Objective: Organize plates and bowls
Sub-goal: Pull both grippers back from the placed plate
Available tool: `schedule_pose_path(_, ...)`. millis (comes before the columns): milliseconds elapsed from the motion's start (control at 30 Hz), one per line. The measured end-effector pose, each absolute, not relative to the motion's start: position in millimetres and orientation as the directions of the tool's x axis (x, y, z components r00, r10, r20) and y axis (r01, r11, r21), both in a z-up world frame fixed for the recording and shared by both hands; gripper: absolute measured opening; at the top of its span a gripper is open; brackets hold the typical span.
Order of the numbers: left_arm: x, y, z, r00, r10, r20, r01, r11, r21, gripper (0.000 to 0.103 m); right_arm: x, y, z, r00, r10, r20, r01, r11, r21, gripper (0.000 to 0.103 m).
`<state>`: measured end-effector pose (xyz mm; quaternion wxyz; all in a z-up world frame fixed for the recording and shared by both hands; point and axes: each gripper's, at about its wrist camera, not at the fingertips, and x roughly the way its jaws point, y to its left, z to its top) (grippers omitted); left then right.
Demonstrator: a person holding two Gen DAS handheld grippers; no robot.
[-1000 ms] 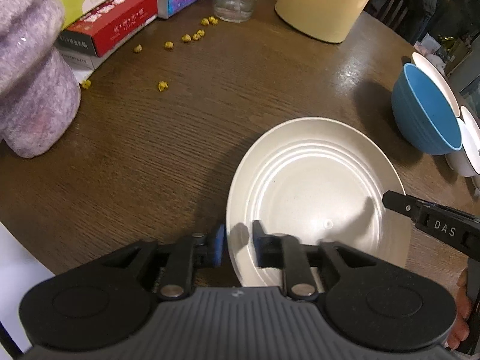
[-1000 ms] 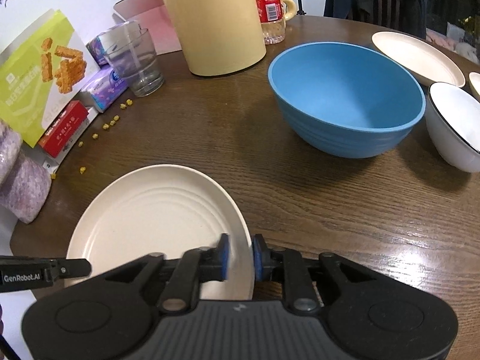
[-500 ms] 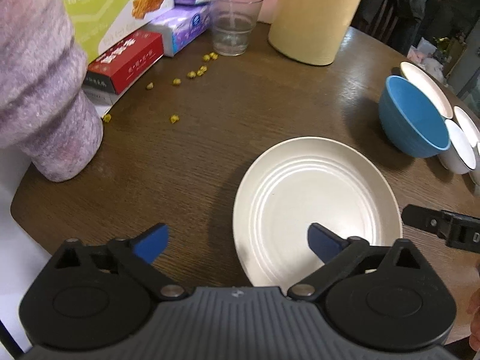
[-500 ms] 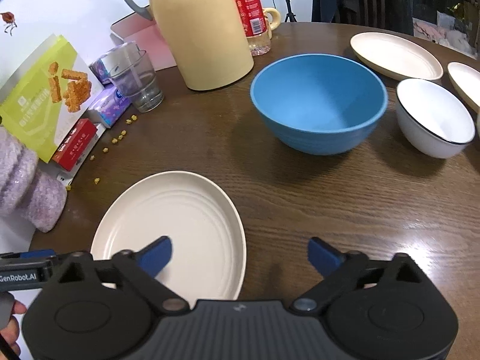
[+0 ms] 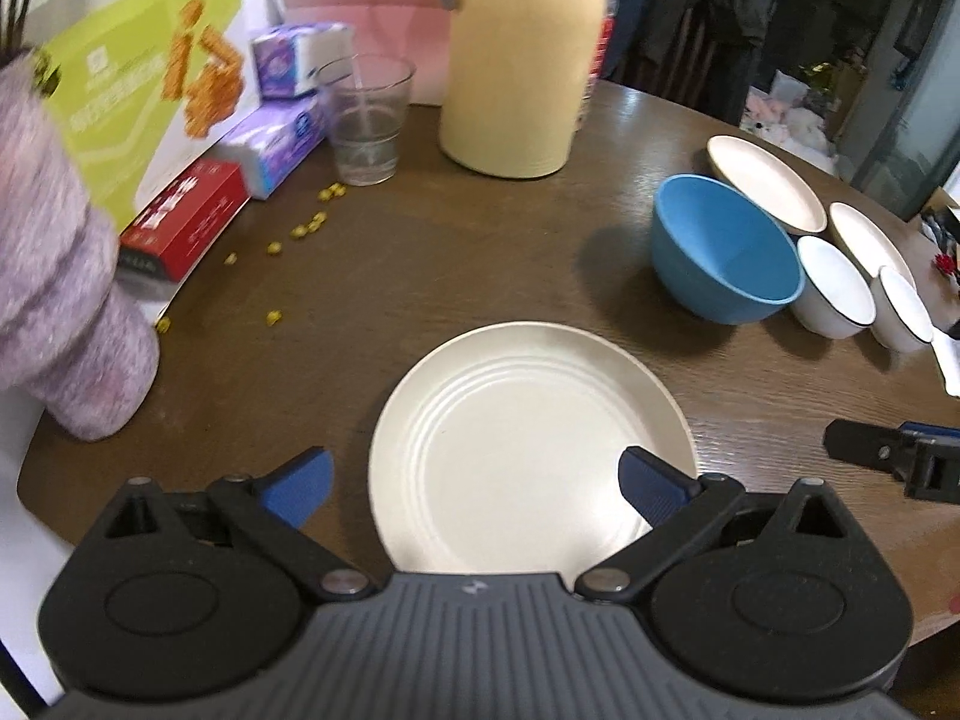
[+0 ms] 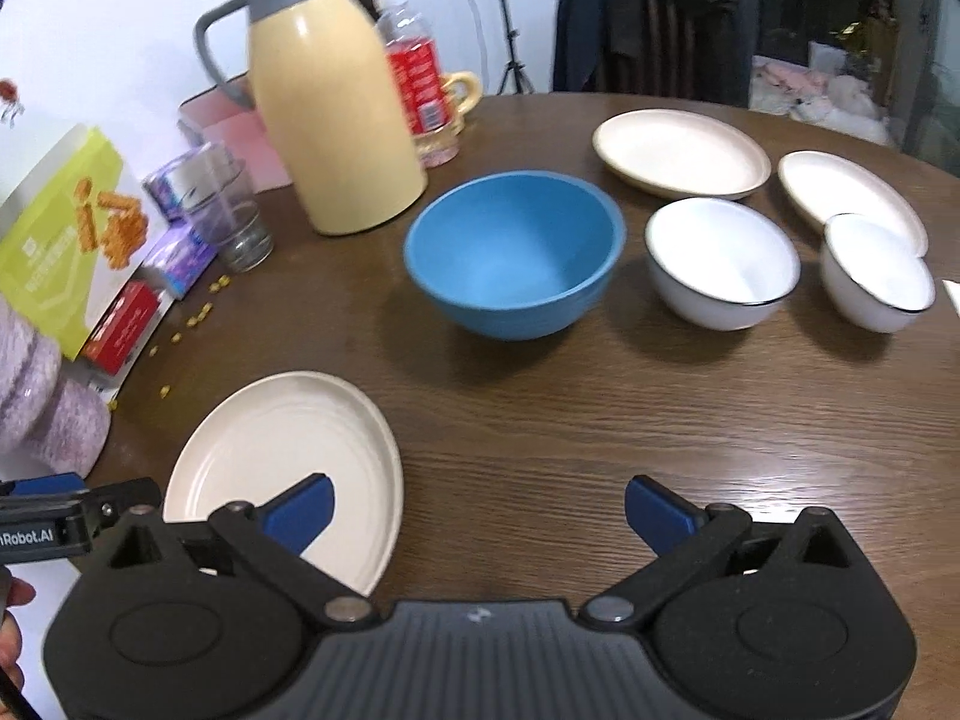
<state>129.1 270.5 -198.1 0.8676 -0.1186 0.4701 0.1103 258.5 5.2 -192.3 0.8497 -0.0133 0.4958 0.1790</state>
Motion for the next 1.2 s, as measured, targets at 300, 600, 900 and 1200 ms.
schedule_pose_path(300, 145.5, 240.0, -177.5, 0.557, 0.04, -0.83, -0.221, 0.97, -0.102, 0.103, 263.8, -38.9, -159.5, 0.506, 0.225, -0.833, -0.232, 0.965, 0.119, 0.103)
schedule_pose_path(600, 173.4, 207.6, -158.0, 0.562, 0.003, -0.827, -0.188, 0.974, -0.125, 0.103, 285.0, -76.8, -131.7, 0.517, 0.218, -0.828, -0.209, 0.97, 0.125, 0.103)
schedule_pose_path(900, 215.2, 176.6, -139.4, 0.575, -0.005, -0.818, -0.2, 0.969, -0.147, 0.103, 324.1, -100.4, -117.6, 0.5, 0.242, -0.831, -0.264, 0.957, 0.12, 0.103)
schedule_pose_path(1200, 266.3, 151.5, -115.5, 0.603, 0.015, -0.797, -0.209, 0.968, -0.14, 0.103, 380.8, -119.3, -104.4, 0.488, 0.25, -0.836, -0.299, 0.948, 0.109, 0.103)
